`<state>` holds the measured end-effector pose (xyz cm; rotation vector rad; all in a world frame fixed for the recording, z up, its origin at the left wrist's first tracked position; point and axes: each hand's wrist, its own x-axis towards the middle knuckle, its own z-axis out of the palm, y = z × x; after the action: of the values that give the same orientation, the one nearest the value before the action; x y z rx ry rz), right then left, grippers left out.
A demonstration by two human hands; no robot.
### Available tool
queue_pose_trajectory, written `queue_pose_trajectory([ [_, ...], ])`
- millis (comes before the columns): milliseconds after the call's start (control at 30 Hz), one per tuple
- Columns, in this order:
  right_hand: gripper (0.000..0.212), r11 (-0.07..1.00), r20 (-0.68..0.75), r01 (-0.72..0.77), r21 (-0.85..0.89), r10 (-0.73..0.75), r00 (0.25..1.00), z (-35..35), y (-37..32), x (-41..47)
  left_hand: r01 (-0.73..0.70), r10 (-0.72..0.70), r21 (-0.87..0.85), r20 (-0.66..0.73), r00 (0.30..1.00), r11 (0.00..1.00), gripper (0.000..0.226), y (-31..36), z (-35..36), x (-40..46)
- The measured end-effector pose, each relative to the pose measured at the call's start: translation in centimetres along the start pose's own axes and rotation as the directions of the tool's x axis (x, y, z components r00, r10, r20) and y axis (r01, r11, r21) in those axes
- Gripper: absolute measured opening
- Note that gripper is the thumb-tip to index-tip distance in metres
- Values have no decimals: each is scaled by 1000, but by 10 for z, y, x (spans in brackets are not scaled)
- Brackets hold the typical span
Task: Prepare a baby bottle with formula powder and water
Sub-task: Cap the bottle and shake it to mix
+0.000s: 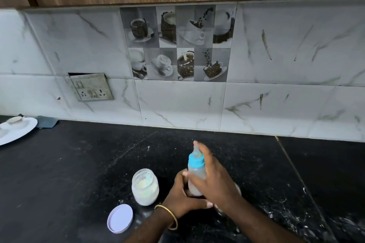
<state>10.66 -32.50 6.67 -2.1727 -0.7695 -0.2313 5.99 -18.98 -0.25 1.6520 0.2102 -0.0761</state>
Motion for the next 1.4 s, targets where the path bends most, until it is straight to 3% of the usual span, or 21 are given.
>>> queue_pose_trajectory([
  [67,86,998,-207,41,49,-30,978,-23,-19,27,67,-67,14,45,997,998,125,-2,-10,-3],
  [167,90,977,-584,164,135,-55,810,-45,-34,61,99,-104,48,115,988,994,138,-4,-30,-3],
  [200,90,986,-561,132,101,-53,826,-39,-32,61,101,-108,58,128,986,993,140,-4,-34,-2],
  [267,90,999,-271,-29,-21,22,962,-6,-17,40,94,-105,80,145,984,992,143,-4,-43,-3],
  [333,89,992,-73,-102,-78,96,993,12,-11,24,90,-106,99,169,980,991,141,-2,-50,-5],
  [400,86,997,-238,-78,26,82,968,3,-17,41,87,-106,105,191,976,991,138,-1,-57,-5],
  [500,90,977,-586,31,210,100,804,-13,-29,67,100,-122,112,213,969,989,134,-2,-65,-4],
  [533,90,985,-560,-12,170,106,821,-7,-27,63,98,-121,115,210,970,988,132,-2,-66,-4],
  [600,89,982,-262,-184,-38,168,950,20,-12,39,84,-111,128,216,970,988,125,0,-68,-4],
  [667,87,971,-73,-207,-124,199,977,29,-6,25,76,-107,133,245,964,988,120,1,-71,-5],
  [733,87,984,-263,-177,7,173,949,13,-8,45,78,-110,130,261,959,989,117,0,-74,-3],
  [833,91,983,-584,-49,177,145,799,-10,-22,71,92,-126,135,272,954,987,117,-2,-75,0],
  [867,90,988,-541,-79,135,140,829,-5,-22,68,94,-126,132,261,957,987,118,-2,-73,0],
  [933,88,975,-211,-204,-83,183,960,17,-15,48,88,-116,124,244,963,988,115,-1,-69,1],
  [1000,86,961,-4,-202,-187,205,979,22,-9,39,83,-109,116,246,963,990,112,0,-65,2],
  [1067,87,986,-201,-163,-32,153,968,5,-12,61,81,-103,100,230,968,992,111,-1,-64,5],
  [1167,91,978,-534,-62,200,162,830,-9,-19,81,74,-92,112,165,982,991,94,0,-60,8],
  [1200,92,981,-492,-113,155,176,853,-2,-15,77,58,-70,104,122,990,993,81,1,-59,10],
  [1300,89,959,-63,-254,-127,247,967,24,3,44,0,0,70,8,1000,998,50,4,-57,18],
  [1333,88,966,-71,-246,-84,240,968,20,4,43,-9,10,64,-9,1000,998,45,6,-58,22],
  [1400,88,967,-332,-196,162,240,912,4,2,60,-6,7,44,-23,1000,999,37,9,-61,28],
])
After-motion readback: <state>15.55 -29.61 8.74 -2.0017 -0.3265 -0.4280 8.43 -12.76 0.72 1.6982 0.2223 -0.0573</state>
